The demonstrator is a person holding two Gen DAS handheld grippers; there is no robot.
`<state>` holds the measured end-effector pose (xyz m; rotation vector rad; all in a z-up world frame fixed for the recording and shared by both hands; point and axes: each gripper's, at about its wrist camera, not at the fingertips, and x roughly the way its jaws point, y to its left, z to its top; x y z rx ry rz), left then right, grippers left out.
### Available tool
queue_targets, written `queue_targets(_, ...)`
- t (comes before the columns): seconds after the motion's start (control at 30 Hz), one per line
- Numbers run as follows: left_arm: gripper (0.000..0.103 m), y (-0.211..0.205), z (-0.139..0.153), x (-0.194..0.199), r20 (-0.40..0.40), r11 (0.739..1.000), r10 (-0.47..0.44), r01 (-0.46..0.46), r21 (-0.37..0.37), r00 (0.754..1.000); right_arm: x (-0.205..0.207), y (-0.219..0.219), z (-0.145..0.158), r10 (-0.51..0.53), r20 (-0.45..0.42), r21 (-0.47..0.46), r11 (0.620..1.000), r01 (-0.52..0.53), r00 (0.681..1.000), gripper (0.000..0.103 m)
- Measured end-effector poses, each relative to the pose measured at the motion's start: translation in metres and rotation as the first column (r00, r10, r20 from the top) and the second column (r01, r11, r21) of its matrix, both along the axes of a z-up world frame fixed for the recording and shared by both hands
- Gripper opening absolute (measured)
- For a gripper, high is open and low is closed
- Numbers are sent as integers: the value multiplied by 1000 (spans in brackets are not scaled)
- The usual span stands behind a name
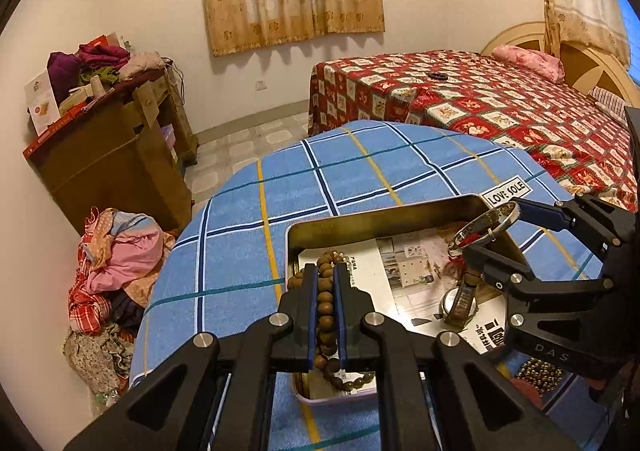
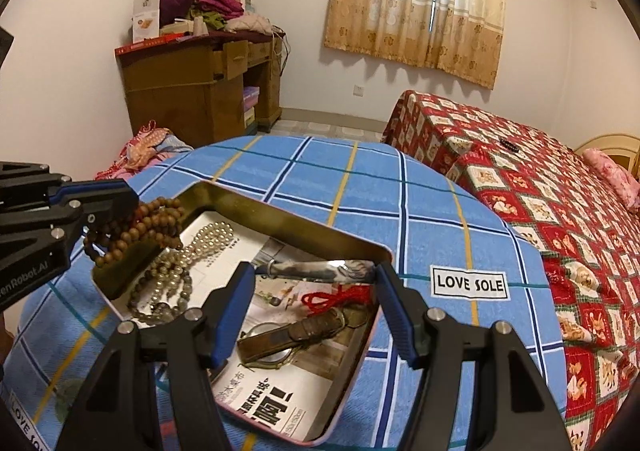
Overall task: Organize jewelry
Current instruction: 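Open left tool to drop bead bracelet while right tool releases silver cuff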
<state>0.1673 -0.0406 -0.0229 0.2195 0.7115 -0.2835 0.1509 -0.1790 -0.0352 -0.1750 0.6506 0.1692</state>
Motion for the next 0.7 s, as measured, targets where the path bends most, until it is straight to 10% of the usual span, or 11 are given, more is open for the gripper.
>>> queue_targets(0.7,7,4,-15,6,-29,1000,11,-10,12,1000,4,0,-17,-4,-37,-11,1000,4,999,64)
